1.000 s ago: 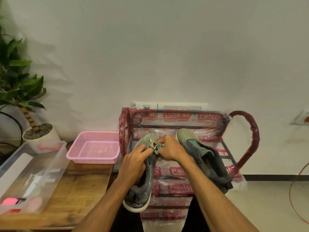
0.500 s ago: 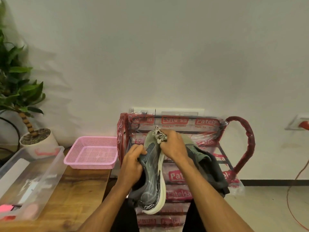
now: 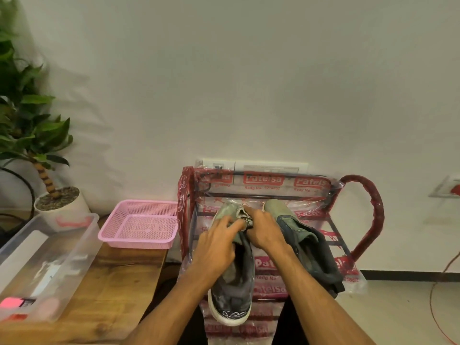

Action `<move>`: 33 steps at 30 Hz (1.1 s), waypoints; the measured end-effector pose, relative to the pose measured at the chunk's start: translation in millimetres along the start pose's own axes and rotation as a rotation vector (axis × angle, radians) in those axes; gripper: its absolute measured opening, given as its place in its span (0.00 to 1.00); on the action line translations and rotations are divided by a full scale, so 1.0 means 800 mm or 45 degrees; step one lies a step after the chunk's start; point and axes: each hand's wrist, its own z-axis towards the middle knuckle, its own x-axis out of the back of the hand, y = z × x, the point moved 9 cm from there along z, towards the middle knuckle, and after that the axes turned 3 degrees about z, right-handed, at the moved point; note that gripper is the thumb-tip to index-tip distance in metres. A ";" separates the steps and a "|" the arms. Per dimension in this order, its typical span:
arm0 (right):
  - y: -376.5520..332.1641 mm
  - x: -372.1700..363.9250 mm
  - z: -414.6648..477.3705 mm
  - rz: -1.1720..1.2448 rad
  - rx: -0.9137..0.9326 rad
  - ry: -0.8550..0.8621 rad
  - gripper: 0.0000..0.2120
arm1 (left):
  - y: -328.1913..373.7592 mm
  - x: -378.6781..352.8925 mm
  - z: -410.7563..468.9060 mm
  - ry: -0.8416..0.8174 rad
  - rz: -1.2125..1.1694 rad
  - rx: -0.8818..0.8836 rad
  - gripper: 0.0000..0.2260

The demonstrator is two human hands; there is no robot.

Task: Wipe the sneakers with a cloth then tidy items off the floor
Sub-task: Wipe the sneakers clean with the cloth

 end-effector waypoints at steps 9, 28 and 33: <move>-0.022 0.028 0.015 0.103 0.184 0.180 0.29 | -0.006 0.011 -0.014 -0.102 0.218 0.222 0.13; -0.023 0.007 0.012 0.061 0.272 -0.131 0.20 | -0.009 0.015 -0.024 0.215 0.144 -0.144 0.17; -0.036 -0.001 0.004 0.060 0.423 -0.328 0.19 | 0.004 0.018 -0.027 0.345 0.126 -0.273 0.09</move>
